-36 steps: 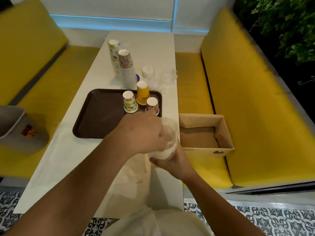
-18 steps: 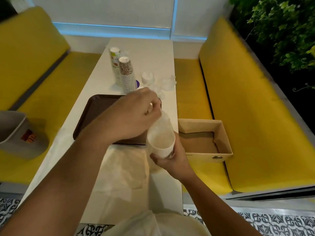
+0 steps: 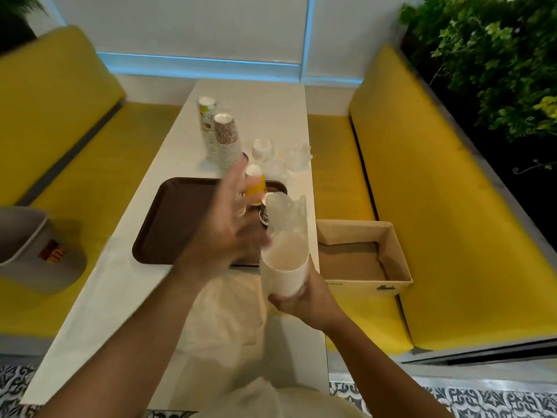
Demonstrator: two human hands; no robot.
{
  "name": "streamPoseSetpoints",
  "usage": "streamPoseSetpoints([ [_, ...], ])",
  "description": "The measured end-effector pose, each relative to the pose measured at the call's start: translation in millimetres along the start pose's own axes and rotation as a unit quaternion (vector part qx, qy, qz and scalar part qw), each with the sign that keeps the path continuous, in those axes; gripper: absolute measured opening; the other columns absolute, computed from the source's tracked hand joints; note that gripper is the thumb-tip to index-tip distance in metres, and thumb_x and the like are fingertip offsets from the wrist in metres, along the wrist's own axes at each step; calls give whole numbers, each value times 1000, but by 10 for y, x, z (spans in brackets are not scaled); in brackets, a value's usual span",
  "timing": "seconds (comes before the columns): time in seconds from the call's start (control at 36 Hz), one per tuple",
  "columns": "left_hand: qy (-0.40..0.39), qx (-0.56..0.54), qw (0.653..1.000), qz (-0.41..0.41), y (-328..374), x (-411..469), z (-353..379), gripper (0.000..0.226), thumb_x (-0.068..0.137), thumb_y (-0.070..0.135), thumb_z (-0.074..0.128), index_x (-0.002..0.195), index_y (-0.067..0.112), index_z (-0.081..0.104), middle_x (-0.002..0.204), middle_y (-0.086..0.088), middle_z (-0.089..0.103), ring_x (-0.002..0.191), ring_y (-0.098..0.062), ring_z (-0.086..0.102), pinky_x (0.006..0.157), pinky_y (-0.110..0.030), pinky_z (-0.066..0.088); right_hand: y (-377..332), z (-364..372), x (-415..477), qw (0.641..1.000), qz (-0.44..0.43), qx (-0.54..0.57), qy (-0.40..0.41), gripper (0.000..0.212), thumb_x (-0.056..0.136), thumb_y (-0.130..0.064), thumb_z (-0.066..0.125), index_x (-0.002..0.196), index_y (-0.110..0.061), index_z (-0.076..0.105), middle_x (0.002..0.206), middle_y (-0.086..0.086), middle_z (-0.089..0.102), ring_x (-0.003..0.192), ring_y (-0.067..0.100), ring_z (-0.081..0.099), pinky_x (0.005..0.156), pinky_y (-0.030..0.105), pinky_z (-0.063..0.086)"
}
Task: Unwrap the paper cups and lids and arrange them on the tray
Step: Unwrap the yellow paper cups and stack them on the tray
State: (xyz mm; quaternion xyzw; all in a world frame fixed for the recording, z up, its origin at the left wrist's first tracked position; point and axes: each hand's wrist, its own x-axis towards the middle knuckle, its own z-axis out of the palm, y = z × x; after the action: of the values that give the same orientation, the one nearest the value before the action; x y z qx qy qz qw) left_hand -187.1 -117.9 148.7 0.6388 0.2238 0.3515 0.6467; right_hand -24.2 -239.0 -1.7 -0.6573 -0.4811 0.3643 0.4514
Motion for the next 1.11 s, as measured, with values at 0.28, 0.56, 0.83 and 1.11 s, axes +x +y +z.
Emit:
streamPoseSetpoints([
  [0.28,68,160,983,-55,-1205,-471,273,93,58,34,101,137,26,54,125,10,69,120,-16,65,101,-53,54,48,-125,-47,991,-9,-88,-98,91,66,-44,95,144,-25,52,140,-4,59,128,13,58,106,43,53],
  [0.56,33,127,982,-135,-1382,-560,375,64,62,31,92,120,29,65,111,12,75,111,-17,70,89,-29,59,-280,-70,-78,998,-40,48,17,94,64,-40,97,144,-22,51,130,-5,66,122,21,63,99,40,57],
  [0.83,-110,187,959,-184,-879,-507,-144,139,56,38,102,162,46,11,146,36,42,137,5,44,113,-29,41,111,124,-80,1000,10,14,25,87,68,-41,97,142,-21,56,129,-7,70,120,16,67,99,38,58],
  [1.11,62,150,978,-129,-1280,-610,399,97,47,53,99,132,41,54,121,18,70,116,-6,65,99,-48,57,292,185,-200,995,67,-72,-27,71,69,-53,87,132,-37,60,124,-15,71,114,10,69,97,43,60],
])
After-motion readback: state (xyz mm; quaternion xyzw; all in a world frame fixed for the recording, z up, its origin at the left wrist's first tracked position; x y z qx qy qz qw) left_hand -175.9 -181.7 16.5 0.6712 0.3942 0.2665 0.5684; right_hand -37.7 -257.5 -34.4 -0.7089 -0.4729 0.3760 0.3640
